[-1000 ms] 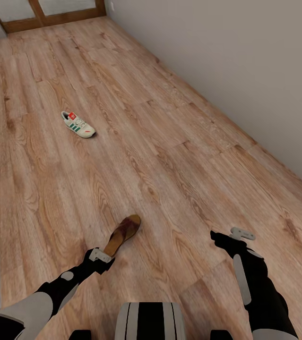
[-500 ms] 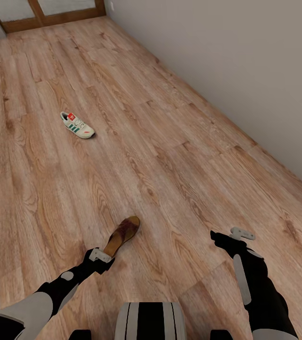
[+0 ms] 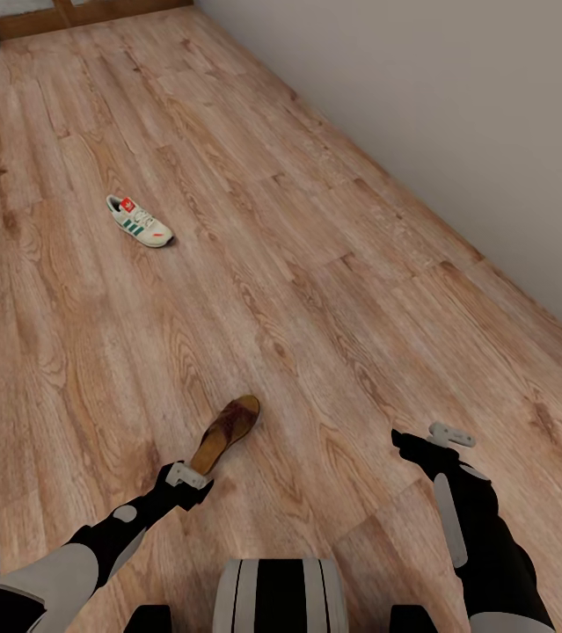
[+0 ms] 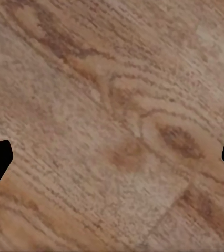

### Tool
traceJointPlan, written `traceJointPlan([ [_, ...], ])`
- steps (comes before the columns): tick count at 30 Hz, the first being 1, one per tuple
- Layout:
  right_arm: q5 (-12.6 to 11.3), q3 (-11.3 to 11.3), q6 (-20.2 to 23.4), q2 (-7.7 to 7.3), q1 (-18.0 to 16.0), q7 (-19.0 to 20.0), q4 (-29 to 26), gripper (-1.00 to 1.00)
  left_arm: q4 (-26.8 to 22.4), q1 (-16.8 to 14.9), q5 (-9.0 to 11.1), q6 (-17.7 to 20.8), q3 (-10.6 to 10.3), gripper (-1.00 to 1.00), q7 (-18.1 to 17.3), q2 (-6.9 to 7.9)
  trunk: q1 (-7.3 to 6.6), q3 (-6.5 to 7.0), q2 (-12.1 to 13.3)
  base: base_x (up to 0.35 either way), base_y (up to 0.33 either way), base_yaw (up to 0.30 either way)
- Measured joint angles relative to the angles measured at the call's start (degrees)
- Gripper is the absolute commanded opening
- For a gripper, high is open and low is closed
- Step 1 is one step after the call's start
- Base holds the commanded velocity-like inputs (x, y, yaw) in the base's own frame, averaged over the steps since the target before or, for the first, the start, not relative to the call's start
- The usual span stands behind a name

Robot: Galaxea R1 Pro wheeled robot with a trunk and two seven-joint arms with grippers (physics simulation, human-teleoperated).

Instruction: Pick up the two gym shoes and the two sandals from the corridor floor and place them onto the hallstand (shoe rack) in the corridor, making sure they are on the rack and not on the floor. Arrange them so the two gym shoes are next to each other and the two sandals are next to each other.

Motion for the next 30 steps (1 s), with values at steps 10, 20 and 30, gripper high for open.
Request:
traceJointPlan([
  [10, 0.0, 0.0, 0.0, 0.0, 0.0, 0.0, 0.0, 1.0, 0.0, 0.0, -0.1, 0.0, 0.0, 1.0, 0.0, 0.0, 0.0, -0.01, 0.0, 0.0, 0.0, 0.0],
  [20, 0.0, 0.0, 0.0, 0.0, 0.0, 0.0, 0.0, 1.0, 0.0, 0.0, -0.1, 0.0, -0.1, 1.0, 0.0, 0.0, -0.02, -0.01, 0.0, 0.082, -0.03, 0.0],
  [30, 0.0, 0.0, 0.0, 0.0, 0.0, 0.0, 0.0, 1.0, 0.0, 0.0, -0.1, -0.1, -0.1, 1.0, 0.0, 0.0, 0.0, -0.01, 0.0, 0.033, -0.015, 0.0],
])
